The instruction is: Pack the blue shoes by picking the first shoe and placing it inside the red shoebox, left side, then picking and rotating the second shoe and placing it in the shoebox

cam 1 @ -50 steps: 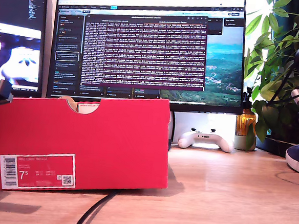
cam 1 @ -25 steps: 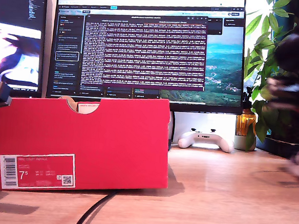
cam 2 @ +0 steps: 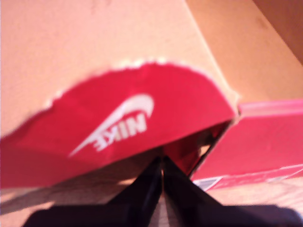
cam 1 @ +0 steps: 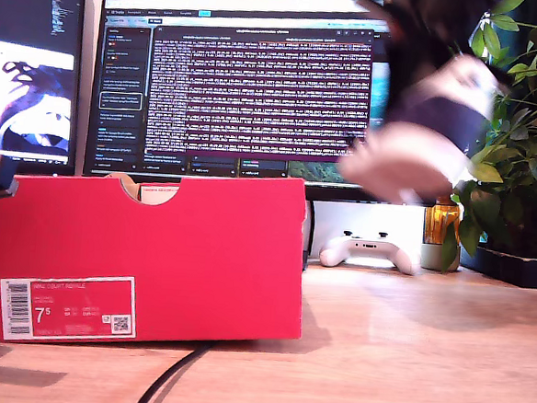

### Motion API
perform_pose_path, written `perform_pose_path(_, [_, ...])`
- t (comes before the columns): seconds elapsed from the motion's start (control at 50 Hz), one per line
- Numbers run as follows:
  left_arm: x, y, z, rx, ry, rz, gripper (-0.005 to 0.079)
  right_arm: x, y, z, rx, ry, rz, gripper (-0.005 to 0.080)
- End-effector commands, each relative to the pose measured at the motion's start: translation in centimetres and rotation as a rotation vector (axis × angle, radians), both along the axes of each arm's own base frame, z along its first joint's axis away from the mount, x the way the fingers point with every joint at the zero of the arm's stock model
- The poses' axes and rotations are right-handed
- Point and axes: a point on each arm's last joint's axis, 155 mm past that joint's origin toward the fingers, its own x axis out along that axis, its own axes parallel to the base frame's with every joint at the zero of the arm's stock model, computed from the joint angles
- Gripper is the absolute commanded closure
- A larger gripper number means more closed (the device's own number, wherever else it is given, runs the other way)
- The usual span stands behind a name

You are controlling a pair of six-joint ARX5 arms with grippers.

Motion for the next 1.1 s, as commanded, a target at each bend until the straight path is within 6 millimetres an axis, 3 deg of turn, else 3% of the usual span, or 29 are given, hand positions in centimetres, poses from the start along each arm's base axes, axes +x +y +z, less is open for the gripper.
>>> perform_pose_path(0.0, [-0.2, 0.3, -0.4, 0.013, 0.004, 0.001, 0.0763, -0.2, 1.7, 2.4, 0.066, -0.051, 0.022, 0.0765])
perform_pose_path(0.44, [-0.2, 0.3, -0.4, 0.013, 0.005, 0.002, 0.0763, 0.2, 10.0, 5.9, 0.287, -0.15, 0.077, 0.0765])
perform_pose_path(0.86, [-0.2, 0.3, -0.4, 0.013, 0.004, 0.002, 0.0763, 0.5, 16.4, 1.5, 0.351, -0.068, 0.133, 0.0765])
perform_pose_path(1.08, [-0.2, 0.3, -0.4, 0.013, 0.004, 0.001, 0.0763, 0.6, 18.8, -0.7, 0.361, -0.046, 0.149, 0.0765])
